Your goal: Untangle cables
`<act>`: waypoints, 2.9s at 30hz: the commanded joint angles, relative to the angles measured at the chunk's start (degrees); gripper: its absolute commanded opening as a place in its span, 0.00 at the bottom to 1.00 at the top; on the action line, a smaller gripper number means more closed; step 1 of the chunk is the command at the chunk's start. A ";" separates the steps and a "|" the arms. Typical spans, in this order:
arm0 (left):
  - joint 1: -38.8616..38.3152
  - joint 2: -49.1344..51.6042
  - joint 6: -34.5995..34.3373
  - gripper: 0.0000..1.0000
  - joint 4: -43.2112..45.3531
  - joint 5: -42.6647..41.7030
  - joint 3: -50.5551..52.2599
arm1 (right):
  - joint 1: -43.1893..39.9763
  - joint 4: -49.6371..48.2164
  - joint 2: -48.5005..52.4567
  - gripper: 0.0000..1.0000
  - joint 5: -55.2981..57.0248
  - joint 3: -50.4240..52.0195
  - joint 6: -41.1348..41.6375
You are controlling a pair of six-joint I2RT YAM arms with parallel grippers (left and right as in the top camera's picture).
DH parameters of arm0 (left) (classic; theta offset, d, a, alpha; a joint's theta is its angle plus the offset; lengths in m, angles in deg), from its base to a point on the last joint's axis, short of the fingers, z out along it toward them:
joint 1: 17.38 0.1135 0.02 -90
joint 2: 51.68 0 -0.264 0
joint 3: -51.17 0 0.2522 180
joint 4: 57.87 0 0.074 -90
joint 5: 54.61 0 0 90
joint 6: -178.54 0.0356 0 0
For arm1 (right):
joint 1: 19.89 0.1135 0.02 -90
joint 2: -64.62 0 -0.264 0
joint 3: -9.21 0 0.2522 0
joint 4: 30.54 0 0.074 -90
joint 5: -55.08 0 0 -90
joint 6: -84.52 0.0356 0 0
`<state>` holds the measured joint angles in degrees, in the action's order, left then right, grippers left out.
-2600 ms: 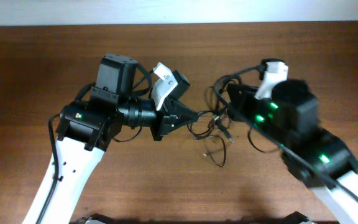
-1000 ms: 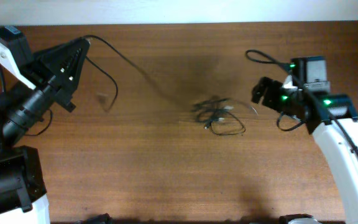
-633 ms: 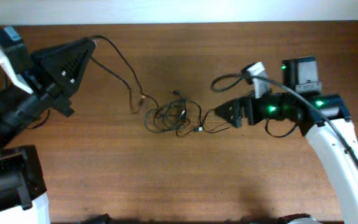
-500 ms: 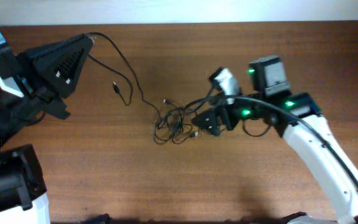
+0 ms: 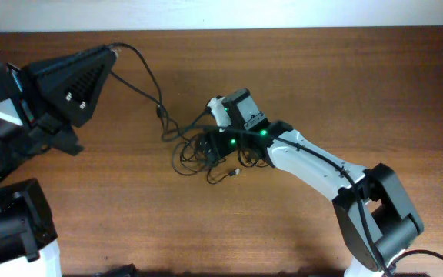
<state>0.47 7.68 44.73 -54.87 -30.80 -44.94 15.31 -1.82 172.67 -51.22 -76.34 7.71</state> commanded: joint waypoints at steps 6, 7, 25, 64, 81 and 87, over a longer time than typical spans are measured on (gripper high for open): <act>12.46 0.98 0.20 0.00 -8.68 -7.74 -0.63 | -19.08 14.62 -0.31 0.61 15.52 0.26 10.27; 14.25 2.01 1.62 0.00 -11.37 -8.02 -0.61 | -23.56 17.86 -0.31 0.63 15.52 0.26 10.25; 14.27 12.15 12.09 0.00 -29.49 -7.54 -0.61 | -13.79 7.85 -0.07 0.98 -24.92 0.26 -22.95; 15.28 12.15 13.94 0.00 -29.49 -7.85 -0.61 | -1.05 -4.74 1.68 0.04 20.00 0.09 -18.16; 28.85 12.17 25.49 0.00 -46.97 24.17 -0.61 | -59.25 20.85 -0.63 0.04 12.63 0.26 -14.21; 28.65 17.73 30.60 0.00 -58.27 54.27 -0.61 | -61.46 22.12 -0.63 0.04 12.59 0.26 -12.66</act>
<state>28.80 22.17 73.03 -112.23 8.47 -45.33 -46.37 20.04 171.62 -39.30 -76.43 -6.33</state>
